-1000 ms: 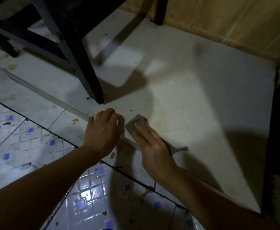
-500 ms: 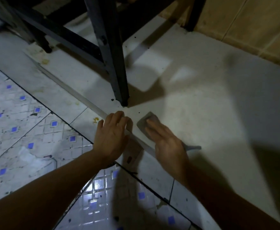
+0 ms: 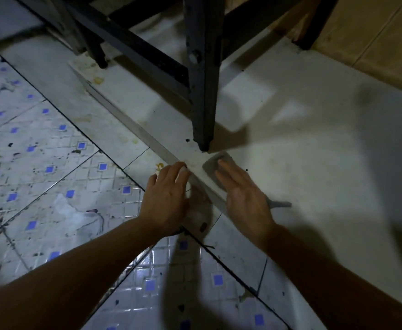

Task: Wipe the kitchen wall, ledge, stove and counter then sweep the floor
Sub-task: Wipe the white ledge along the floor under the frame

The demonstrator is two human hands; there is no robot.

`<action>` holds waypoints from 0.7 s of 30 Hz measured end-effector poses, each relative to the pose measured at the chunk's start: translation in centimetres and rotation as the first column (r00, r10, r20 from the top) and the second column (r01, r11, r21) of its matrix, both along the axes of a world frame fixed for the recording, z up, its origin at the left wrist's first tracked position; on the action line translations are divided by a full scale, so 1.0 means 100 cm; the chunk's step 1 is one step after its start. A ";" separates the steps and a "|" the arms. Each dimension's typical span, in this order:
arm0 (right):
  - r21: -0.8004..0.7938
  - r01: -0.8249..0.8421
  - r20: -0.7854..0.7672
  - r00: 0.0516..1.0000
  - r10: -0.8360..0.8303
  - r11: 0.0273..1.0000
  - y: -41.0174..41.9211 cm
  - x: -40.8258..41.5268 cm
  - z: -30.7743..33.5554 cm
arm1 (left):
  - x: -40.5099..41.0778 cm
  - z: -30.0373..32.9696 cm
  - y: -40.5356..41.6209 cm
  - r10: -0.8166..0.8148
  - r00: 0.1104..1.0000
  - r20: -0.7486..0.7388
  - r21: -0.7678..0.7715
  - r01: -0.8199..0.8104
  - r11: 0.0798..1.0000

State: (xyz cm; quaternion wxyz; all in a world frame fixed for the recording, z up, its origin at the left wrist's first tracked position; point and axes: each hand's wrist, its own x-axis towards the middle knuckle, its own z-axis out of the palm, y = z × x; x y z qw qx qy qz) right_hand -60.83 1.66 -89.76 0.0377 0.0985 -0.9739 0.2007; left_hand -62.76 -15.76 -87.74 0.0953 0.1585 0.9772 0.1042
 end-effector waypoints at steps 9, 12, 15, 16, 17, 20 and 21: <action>0.252 -0.091 0.079 0.994 0.073 0.964 -0.026 0.017 -0.003 | 0.006 0.005 -0.002 -0.039 0.999 0.031 -0.042 0.040 0.998; 0.395 -0.167 0.085 0.986 0.145 0.903 -0.030 0.021 0.003 | 0.009 0.008 -0.005 -0.016 0.998 0.056 -0.092 0.021 0.996; 0.382 -0.162 0.100 0.986 0.134 0.910 -0.036 0.006 0.007 | 0.012 0.011 -0.007 -0.010 0.997 0.070 -0.133 0.019 0.991; 0.336 -0.163 0.097 0.986 0.138 0.928 -0.039 0.001 0.006 | 0.012 0.012 -0.007 -0.010 0.998 0.068 -0.141 0.020 0.990; 0.329 -0.174 0.106 0.984 0.147 0.928 -0.041 -0.002 0.005 | 0.012 0.013 -0.007 -0.010 0.998 0.065 -0.146 0.019 0.989; 0.375 -0.198 0.088 0.980 0.177 0.906 -0.036 0.002 0.001 | 0.012 0.016 -0.003 -0.017 0.997 0.080 -0.146 0.029 0.989; 0.409 -0.207 0.095 0.978 0.184 0.889 -0.032 0.007 0.001 | 0.013 0.016 -0.001 -0.026 0.996 0.088 -0.151 0.039 0.988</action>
